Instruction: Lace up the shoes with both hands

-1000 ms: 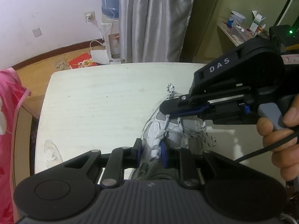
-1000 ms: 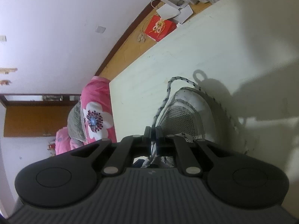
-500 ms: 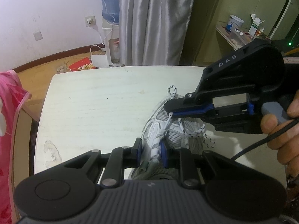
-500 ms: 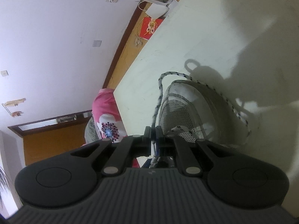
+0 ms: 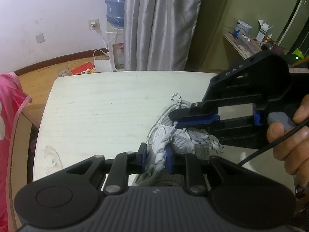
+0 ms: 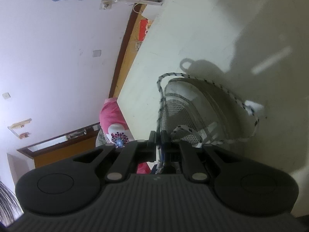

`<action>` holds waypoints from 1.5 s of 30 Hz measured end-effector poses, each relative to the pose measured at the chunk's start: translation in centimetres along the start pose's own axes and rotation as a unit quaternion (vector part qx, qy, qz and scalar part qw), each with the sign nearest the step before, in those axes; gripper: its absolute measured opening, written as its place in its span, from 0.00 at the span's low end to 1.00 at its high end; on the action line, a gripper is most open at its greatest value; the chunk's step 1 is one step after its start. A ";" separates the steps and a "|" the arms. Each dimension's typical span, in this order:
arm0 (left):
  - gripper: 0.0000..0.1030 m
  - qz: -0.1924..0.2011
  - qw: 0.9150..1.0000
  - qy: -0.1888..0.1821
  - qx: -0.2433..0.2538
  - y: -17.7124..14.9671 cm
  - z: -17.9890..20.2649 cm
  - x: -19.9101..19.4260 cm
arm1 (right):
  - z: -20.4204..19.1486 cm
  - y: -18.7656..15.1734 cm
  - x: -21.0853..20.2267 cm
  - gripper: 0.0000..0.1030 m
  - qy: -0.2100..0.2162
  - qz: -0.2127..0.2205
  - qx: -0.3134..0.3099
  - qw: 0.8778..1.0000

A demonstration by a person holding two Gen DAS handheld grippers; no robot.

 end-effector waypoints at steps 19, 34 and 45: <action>0.20 0.017 1.000 -0.004 -0.012 -0.5 -0.2 -0.2 | -0.5 -1.6 0.5 0.03 -0.032 0.004 -0.039 0.999; 0.21 0.021 1.000 -0.006 -0.014 -0.4 -0.3 0.0 | -0.5 -1.8 -0.9 0.03 -0.041 0.008 -0.050 0.998; 0.20 0.025 1.000 -0.008 -0.002 -0.6 -0.4 0.0 | -0.4 -2.1 -0.1 0.03 -0.040 0.009 -0.032 0.999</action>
Point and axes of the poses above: each gripper's, at about its wrist camera, not at the fingertips, and x roughly the way its jaws point, z to its right, y to its top, the point moved 4 cm from there along x, roughly the way its jaws point, and after that the axes turned 12 degrees about x, right-handed, at the moved point
